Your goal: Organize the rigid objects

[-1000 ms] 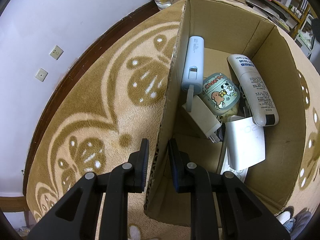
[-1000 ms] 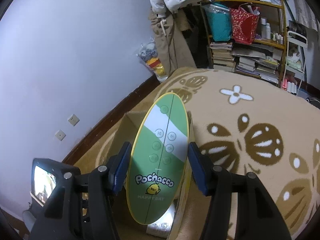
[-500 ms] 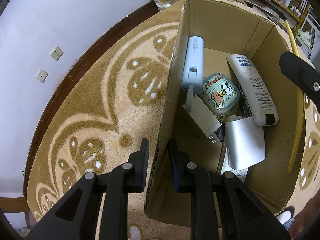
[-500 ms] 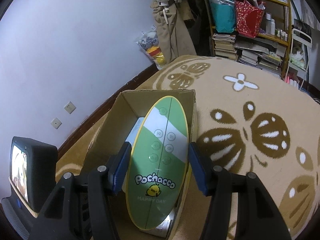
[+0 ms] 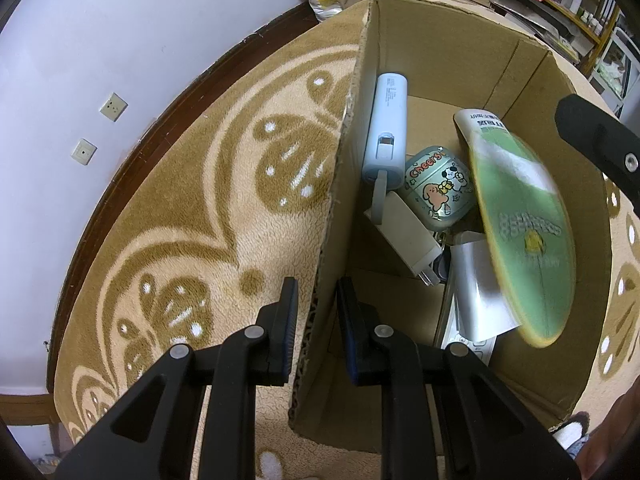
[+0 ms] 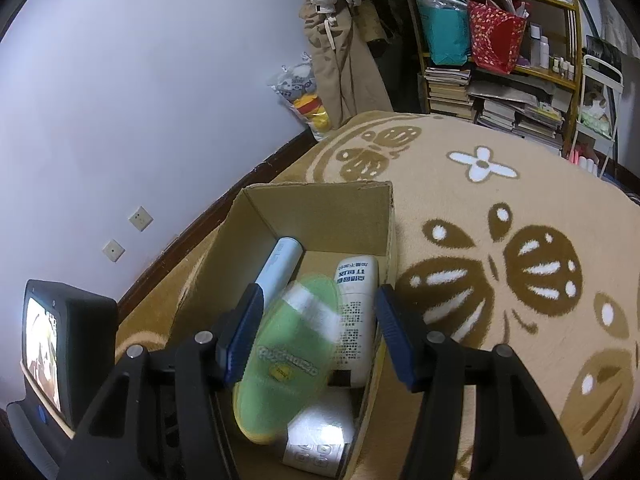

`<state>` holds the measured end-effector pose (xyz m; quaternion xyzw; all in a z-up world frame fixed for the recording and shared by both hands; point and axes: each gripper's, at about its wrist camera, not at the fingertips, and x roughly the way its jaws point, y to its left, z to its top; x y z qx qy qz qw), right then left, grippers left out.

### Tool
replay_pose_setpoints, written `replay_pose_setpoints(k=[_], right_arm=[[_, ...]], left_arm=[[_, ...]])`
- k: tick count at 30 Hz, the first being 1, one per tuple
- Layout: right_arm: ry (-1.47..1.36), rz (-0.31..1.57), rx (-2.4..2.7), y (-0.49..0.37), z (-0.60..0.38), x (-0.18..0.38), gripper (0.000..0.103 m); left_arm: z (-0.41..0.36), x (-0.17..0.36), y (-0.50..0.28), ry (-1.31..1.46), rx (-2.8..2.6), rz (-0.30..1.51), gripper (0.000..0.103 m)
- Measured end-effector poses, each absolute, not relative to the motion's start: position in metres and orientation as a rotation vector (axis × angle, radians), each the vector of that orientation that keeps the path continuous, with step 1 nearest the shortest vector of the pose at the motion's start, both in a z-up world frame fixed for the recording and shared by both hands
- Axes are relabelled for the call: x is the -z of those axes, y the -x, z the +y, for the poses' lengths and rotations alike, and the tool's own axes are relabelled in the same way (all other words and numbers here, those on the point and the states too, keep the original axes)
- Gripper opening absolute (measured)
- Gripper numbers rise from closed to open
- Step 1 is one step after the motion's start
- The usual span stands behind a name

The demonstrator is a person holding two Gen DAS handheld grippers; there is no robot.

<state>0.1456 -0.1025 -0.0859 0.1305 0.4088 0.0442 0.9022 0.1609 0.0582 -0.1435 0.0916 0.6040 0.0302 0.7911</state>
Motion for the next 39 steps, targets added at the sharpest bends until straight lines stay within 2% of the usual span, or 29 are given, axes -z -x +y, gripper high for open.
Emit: replay_pose_setpoints(k=[5, 13, 15, 20, 22, 25, 27, 30, 32, 36, 39], right_arm=[[-0.270, 0.844, -0.083, -0.141, -0.105, 0.082, 0.063], [-0.287, 0.819, -0.033, -0.121, -0.129, 0.073, 0.086], [-0.292, 0.820, -0.015, -0.115, -0.136, 0.072, 0.089], [-0.296, 0.829, 0.019, -0.101, -0.150, 0.069, 0.095], [-0.288, 0.827, 0.031, -0.093, -0.153, 0.067, 0.099], [-0.270, 0.821, 0.047, -0.083, -0.157, 0.064, 0.103], [-0.263, 0.820, 0.066, -0.076, -0.161, 0.062, 0.103], [-0.265, 0.817, 0.087, -0.066, -0.168, 0.058, 0.103], [-0.263, 0.811, 0.108, -0.060, -0.173, 0.054, 0.103], [-0.259, 0.790, 0.133, -0.046, -0.180, 0.047, 0.103], [-0.259, 0.761, 0.142, -0.033, -0.187, 0.040, 0.103]], left_arm=[[0.057, 0.143, -0.160, -0.203, -0.067, 1.296, 0.020], [0.055, 0.135, -0.157, -0.213, -0.073, 1.258, 0.022], [0.054, 0.132, -0.156, -0.220, -0.073, 1.247, 0.023], [0.050, 0.125, -0.148, -0.236, -0.058, 1.215, 0.039], [0.049, 0.119, -0.145, -0.246, -0.056, 1.187, 0.050], [0.047, 0.109, -0.140, -0.245, -0.047, 1.146, 0.055], [0.045, 0.103, -0.137, -0.243, -0.035, 1.126, 0.058], [0.040, 0.095, -0.131, -0.259, -0.014, 1.097, 0.074], [0.037, 0.087, -0.125, -0.268, 0.010, 1.069, 0.076], [0.032, 0.072, -0.112, -0.273, 0.039, 1.010, 0.091], [0.031, 0.060, -0.106, -0.279, 0.037, 0.957, 0.094]])
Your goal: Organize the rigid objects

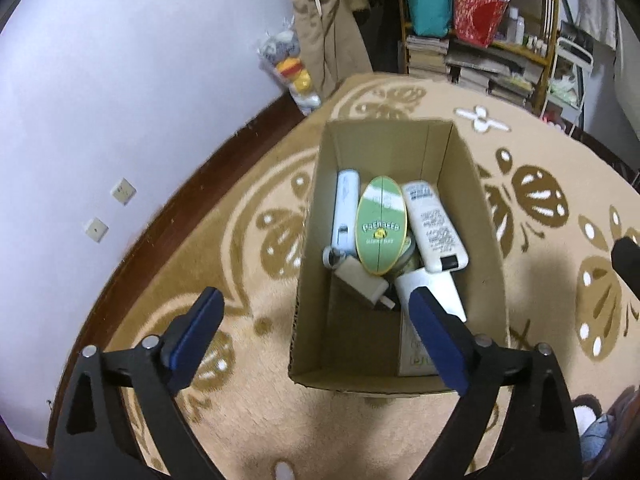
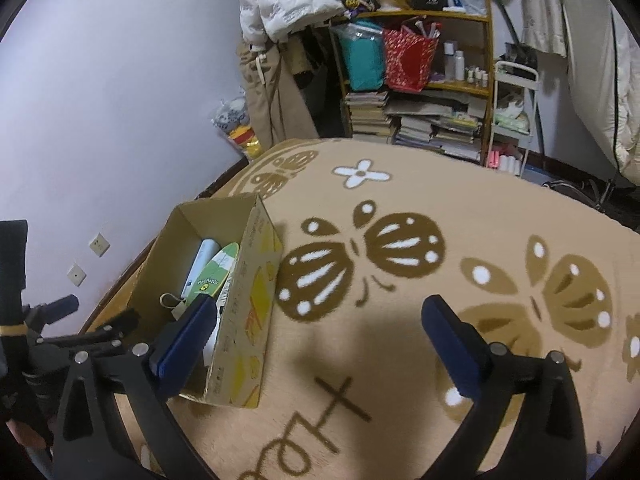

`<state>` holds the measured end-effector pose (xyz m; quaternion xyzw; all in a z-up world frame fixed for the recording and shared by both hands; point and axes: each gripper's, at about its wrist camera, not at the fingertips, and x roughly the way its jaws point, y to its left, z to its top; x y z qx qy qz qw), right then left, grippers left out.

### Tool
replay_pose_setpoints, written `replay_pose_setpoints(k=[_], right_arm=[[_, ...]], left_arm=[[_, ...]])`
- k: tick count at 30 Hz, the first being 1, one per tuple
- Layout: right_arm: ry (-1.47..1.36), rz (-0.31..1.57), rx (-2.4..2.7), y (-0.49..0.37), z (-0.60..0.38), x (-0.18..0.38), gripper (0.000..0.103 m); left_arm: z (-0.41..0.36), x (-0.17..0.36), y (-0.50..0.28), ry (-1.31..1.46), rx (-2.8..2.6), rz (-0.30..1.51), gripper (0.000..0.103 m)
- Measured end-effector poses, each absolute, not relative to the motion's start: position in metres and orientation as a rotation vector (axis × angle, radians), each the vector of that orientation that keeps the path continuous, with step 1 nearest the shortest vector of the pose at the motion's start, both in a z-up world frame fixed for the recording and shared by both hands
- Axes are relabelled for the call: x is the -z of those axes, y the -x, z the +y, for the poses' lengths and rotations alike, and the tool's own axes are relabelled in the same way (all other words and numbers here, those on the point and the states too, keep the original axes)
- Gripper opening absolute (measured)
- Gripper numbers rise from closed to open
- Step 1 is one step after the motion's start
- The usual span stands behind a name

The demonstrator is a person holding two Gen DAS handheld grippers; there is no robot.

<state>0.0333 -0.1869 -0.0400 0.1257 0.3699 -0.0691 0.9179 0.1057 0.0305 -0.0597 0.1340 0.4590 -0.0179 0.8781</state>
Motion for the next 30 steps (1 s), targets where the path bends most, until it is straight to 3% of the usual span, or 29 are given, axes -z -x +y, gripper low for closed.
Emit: replay_pose_setpoints(k=[14, 18, 30], right_arm=[[-0.257, 0.673, 0.153, 0.020, -0.202, 0.014, 0.103], [-0.244, 0.634, 0.124, 0.038, -0.199, 0.007, 0.103], [-0.206, 0.500, 0.139, 0.074, -0.194, -0.007, 0.103]], left_arm=[[0.019, 0.024, -0.054, -0.306, 0.111, 0.774, 0.096], [0.015, 0.012, -0.037, -0.319, 0.114, 0.711, 0.103], [0.022, -0.007, -0.003, -0.287, 0.115, 0.599, 0.103]])
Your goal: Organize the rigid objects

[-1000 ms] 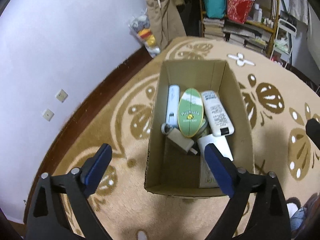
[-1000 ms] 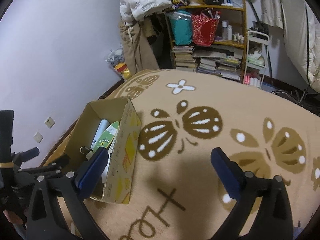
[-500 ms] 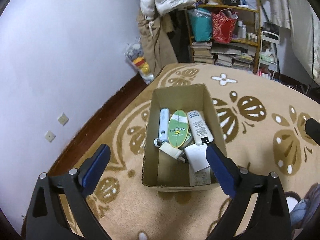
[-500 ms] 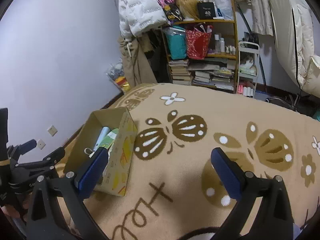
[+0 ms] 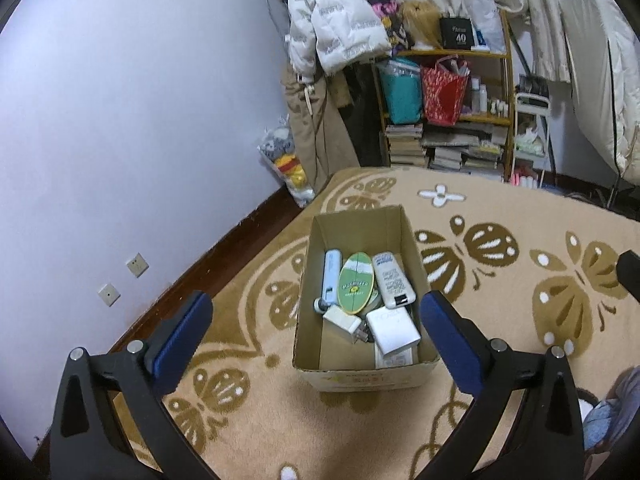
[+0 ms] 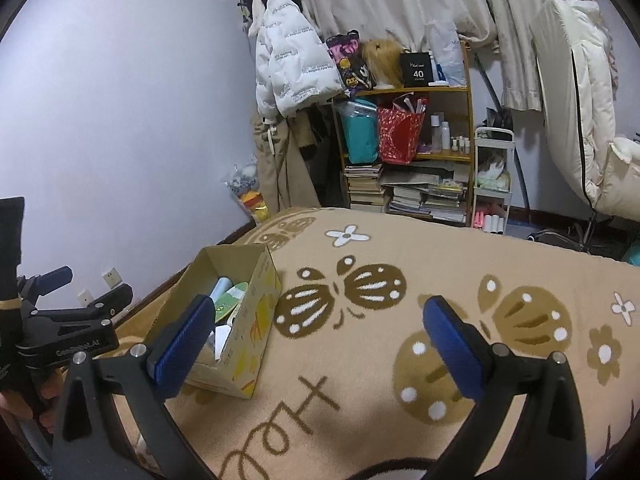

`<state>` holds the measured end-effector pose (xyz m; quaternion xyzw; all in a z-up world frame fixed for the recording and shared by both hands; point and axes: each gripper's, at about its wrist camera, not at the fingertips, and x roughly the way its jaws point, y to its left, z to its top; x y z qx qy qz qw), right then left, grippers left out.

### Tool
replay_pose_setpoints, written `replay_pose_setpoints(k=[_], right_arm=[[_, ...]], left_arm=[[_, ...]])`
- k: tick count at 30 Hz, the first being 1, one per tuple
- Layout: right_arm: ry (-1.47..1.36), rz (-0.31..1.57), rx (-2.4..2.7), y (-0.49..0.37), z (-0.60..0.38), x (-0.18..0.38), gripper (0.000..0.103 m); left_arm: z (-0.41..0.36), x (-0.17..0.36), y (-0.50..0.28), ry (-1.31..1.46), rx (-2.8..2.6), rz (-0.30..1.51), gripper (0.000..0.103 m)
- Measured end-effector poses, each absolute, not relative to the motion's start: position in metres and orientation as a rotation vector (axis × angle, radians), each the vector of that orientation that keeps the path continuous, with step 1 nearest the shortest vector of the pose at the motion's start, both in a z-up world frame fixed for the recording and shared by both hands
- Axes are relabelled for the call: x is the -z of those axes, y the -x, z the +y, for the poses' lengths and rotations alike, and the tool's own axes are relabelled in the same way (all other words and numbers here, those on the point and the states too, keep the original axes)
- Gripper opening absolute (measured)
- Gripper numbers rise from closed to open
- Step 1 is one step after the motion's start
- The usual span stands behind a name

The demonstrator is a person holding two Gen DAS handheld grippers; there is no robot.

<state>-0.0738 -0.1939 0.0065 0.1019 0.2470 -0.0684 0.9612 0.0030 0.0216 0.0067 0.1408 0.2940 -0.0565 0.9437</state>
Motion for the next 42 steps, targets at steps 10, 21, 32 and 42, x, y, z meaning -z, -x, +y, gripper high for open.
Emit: replay_pose_setpoints(k=[10, 21, 32, 42], right_arm=[[-0.222, 0.501, 0.178, 0.077, -0.202, 0.000, 0.103], [-0.230, 0.530, 0.198, 0.075, -0.211, 0.010, 0.103], [-0.239, 0.537, 0.202, 0.073, -0.214, 0.015, 0.103], [-0.242, 0.538, 0.204, 0.072, -0.213, 0.016, 0.103]], left_arm=[[0.017, -0.006, 0.014, -0.282, 0.145, 0.548, 0.103], [0.017, 0.002, 0.007, -0.280, 0.145, 0.592, 0.103], [0.016, 0.009, -0.001, -0.290, 0.130, 0.618, 0.103], [0.013, 0.010, -0.002, -0.295, 0.129, 0.616, 0.103]])
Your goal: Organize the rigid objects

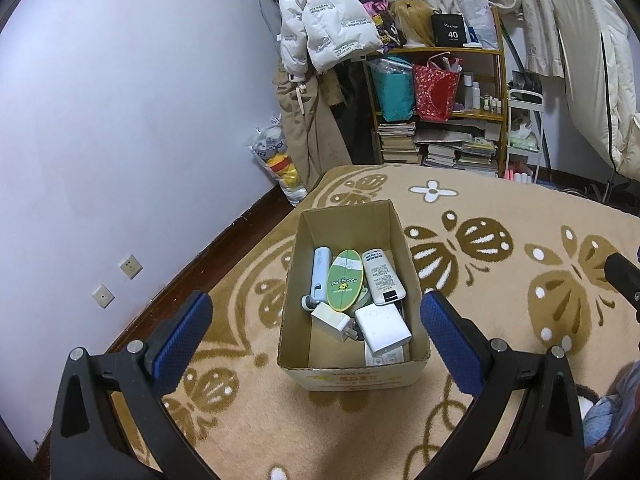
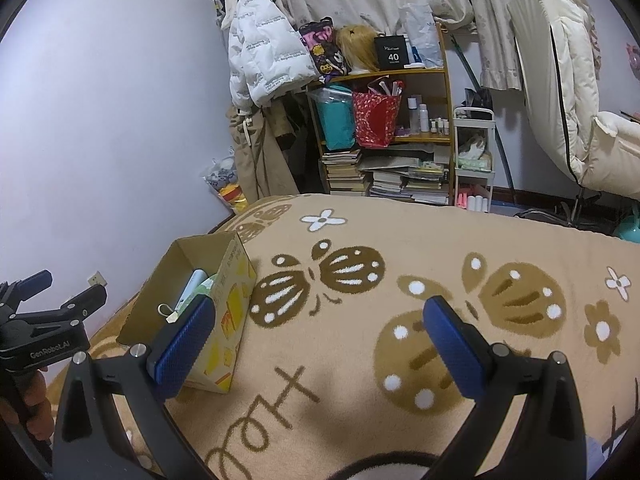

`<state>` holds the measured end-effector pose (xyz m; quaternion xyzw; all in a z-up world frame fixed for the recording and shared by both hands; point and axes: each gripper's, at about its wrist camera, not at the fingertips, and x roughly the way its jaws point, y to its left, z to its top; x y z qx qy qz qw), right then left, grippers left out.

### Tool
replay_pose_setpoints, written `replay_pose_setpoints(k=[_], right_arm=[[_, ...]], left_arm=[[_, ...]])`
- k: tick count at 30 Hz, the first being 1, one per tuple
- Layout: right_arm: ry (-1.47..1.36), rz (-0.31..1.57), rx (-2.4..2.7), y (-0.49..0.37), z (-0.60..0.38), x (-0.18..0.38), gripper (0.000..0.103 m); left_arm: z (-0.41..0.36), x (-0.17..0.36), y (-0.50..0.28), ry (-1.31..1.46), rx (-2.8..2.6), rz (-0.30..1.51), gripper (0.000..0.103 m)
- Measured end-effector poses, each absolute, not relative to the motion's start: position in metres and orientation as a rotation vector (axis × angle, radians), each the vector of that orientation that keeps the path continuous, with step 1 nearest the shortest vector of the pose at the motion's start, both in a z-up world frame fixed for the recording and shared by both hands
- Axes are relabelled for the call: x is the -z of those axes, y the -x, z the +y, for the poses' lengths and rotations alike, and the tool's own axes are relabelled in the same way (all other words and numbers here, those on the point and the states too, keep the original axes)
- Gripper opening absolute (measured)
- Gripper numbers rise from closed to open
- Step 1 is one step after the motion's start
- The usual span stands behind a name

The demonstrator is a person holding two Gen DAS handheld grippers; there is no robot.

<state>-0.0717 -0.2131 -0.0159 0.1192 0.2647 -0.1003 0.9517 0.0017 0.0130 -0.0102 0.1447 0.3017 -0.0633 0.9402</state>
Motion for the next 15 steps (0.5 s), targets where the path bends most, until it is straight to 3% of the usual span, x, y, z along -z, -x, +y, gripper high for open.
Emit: replay_pose_setpoints(k=[15], right_arm=[[-0.241, 0.539, 0.204, 0.0717, -0.2141, 0.0155, 0.103]], left_arm=[[0.0122, 0.0047, -0.0033, -0.298, 0.139, 0.612, 0.103]])
